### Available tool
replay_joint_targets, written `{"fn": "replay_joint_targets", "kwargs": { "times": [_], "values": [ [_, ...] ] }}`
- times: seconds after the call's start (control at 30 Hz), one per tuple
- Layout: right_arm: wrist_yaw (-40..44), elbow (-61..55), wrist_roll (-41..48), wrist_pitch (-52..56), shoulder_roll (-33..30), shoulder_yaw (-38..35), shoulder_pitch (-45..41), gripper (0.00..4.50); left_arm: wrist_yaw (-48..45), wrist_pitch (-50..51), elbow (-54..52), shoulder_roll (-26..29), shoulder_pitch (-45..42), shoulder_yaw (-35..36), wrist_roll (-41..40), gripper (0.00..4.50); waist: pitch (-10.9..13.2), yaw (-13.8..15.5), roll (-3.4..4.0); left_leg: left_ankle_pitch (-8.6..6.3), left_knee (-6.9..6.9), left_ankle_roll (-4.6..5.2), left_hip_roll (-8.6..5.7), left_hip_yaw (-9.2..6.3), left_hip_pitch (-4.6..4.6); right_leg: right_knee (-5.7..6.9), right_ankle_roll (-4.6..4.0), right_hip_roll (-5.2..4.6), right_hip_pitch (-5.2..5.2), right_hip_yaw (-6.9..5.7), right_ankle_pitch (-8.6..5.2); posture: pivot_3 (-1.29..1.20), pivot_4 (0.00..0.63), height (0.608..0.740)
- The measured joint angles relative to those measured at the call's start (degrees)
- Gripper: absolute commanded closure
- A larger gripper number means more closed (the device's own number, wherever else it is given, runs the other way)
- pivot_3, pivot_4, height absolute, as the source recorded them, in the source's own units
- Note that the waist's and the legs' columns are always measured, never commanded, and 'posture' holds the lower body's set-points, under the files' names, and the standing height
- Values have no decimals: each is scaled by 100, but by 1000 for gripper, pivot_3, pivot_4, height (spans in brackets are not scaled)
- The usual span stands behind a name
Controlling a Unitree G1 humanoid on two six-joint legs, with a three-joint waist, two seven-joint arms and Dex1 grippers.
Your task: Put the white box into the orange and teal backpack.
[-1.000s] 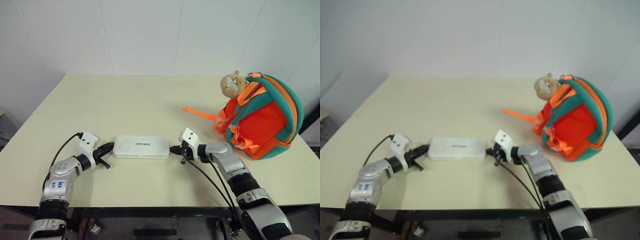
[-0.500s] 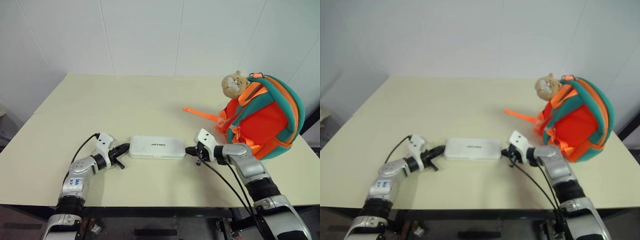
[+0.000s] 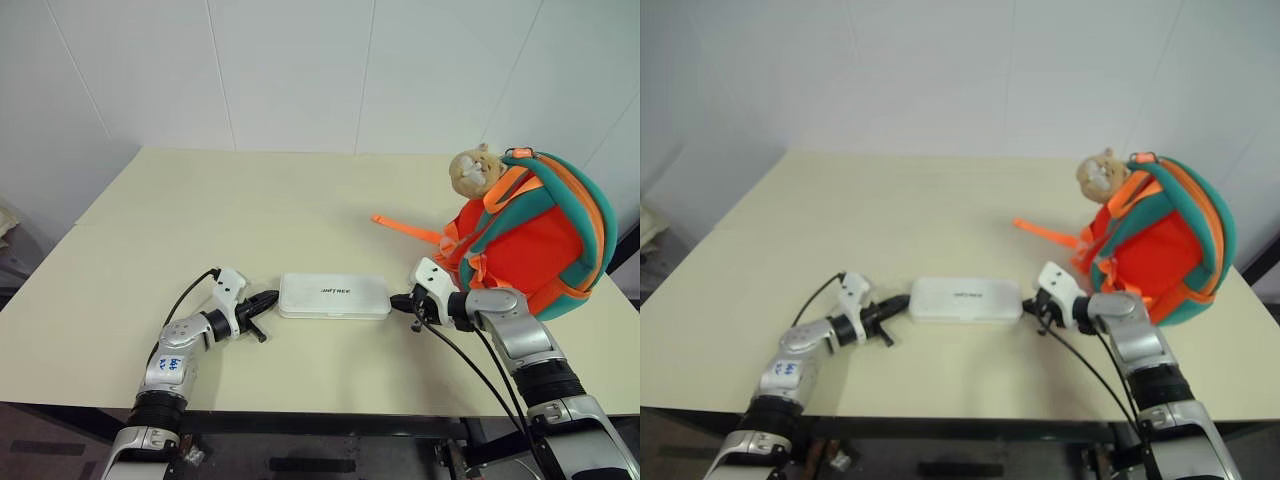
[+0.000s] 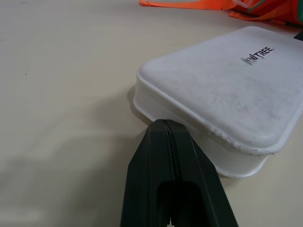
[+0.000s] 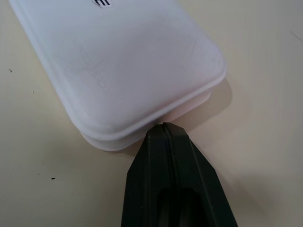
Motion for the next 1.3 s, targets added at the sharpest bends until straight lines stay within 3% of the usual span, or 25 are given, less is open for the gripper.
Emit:
{"fn": "replay_joint_targets", "kwargs": {
  "times": [0.27,0.37,0.53,0.77,0.9,1.3],
  "values": [
    [238,-169,113,285,-150,17,55,4500,-324,480,-864,576,464,84,-248,4490,0,-21,1,-5,-5,-5,1,0,-1,-8,0,1,-1,1,-1,0,150,740],
    [351,-174,165,515,-413,-4,55,3896,-548,740,-879,1079,545,335,-356,4500,1,-21,1,-7,-5,-1,1,0,-1,-11,-2,1,-2,1,-1,0,150,740],
    [502,-285,554,1197,-555,-208,13,2280,-799,1552,-806,1379,419,685,-789,3343,1,-9,1,-9,-5,1,1,1,-3,-14,-3,0,-1,0,-2,0,150,740],
    [718,-498,1653,3440,-592,-514,-680,0,-1401,4204,-435,1827,-447,830,-1871,1141,2,-18,0,-12,-6,5,1,-2,-3,-12,-4,1,-2,-1,-3,0,150,740],
    [412,-328,2067,4452,-493,-819,-1175,0,-1661,5065,69,1837,-865,731,-2070,11,2,-29,1,-13,-6,6,1,-1,-6,-12,-5,1,-5,0,-3,0,150,740],
    [-632,165,2073,5105,-173,-852,-1423,0,-1395,4889,1472,1334,-1806,296,-1531,11,2,-2,0,-14,-7,5,0,1,-14,-13,-4,2,-11,-1,-3,0,150,740]
  ]
}}
